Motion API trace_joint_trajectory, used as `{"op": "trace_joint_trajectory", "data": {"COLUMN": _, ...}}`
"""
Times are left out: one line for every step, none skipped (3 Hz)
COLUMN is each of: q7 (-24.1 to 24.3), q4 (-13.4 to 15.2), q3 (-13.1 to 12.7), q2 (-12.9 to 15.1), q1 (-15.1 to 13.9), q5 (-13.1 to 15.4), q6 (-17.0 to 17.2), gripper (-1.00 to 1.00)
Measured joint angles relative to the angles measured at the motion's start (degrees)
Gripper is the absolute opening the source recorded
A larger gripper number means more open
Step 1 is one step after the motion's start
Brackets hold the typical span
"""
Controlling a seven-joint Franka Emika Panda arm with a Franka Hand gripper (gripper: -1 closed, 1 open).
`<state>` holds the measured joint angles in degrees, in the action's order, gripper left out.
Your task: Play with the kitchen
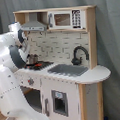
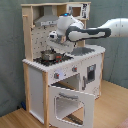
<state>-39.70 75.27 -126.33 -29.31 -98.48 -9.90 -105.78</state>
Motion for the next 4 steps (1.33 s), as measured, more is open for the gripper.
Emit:
{"op": "trace_joint_trajectory", "data": {"q7": -0.32, "q4": -2.86, "q3": -2.97, "q2": -0.97, "q1": -3.17, "q5": -0.48, "q6": 2.93, "gripper": 1.0}}
{"op": "trace_joint_trajectory", "data": {"q7": -1.19, "q4": -3.45, "q3": -4.42, "q2": -0.97, "q1": -4.64, "q5": -1.5, "q6": 8.14, "gripper": 1.0}}
{"op": "trace_joint_trajectory", "data": {"q7": -1.59, "q4": -3.45, "q3": -4.43, "q2": -0.97, "q1": -4.99, "q5": -1.76, "q6": 9.11, "gripper": 1.0}}
{"op": "trace_joint_trajectory", "data": {"q7": -1.64, "q4": -3.45, "q3": -4.43, "q2": -0.97, "q1": -5.05, "q5": -1.78, "q6": 9.28, "gripper": -1.0}}
